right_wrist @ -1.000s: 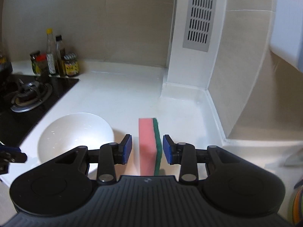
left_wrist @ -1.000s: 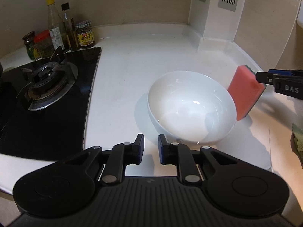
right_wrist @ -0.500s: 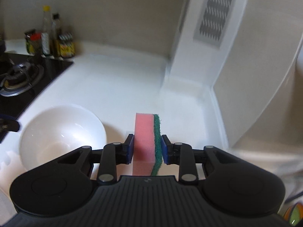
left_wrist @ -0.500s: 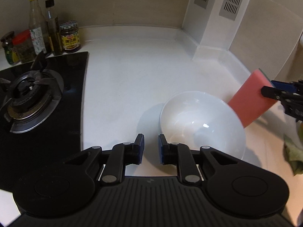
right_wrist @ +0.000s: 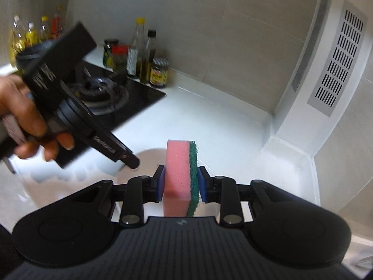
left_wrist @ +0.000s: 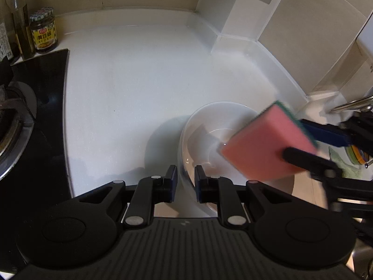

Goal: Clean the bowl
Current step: 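Lift the white bowl with the left tool and carry it over the sink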

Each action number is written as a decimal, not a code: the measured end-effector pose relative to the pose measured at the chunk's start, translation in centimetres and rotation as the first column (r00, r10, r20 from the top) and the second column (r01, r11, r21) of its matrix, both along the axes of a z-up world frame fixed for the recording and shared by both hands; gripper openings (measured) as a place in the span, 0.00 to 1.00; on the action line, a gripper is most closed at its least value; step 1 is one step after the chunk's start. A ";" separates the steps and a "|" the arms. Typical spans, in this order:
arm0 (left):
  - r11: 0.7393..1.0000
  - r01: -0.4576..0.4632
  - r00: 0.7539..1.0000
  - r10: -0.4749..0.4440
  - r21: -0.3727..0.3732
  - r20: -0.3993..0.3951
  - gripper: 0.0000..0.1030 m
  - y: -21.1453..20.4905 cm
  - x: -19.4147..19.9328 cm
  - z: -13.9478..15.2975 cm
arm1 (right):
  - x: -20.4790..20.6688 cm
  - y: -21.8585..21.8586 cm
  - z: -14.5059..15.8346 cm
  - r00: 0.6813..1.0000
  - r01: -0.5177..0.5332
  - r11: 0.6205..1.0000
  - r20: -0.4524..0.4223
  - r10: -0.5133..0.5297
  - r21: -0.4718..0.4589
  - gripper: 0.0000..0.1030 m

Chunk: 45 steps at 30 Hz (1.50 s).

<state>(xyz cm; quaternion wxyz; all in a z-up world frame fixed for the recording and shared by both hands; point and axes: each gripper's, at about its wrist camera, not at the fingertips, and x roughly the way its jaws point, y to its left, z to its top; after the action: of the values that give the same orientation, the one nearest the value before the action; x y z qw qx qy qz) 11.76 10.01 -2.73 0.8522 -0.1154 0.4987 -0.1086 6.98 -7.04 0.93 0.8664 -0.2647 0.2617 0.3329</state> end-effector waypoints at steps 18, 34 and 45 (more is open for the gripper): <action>0.997 -0.079 0.997 0.079 0.022 0.018 0.09 1.2 -0.8 1.5 | 1.8 0.5 -2.3 0.886 -0.447 0.895 -0.138 0.443 0.002 0.26; 0.997 -0.026 1.000 0.025 0.073 0.017 0.08 0.6 1.4 1.0 | -0.9 -1.1 -1.4 0.803 -0.593 0.800 -0.143 0.579 -0.088 0.23; 0.995 0.032 0.999 -0.033 0.099 0.011 0.05 -1.1 2.2 1.1 | -2.9 -1.8 -0.8 0.734 -0.678 0.697 -0.148 0.663 -0.235 0.23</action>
<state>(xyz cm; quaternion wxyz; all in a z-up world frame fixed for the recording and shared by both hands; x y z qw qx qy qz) 13.92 8.86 -1.64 0.8580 -0.0643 0.5000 -0.0984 4.08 -8.80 0.15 0.6332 -0.4500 0.2129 0.5926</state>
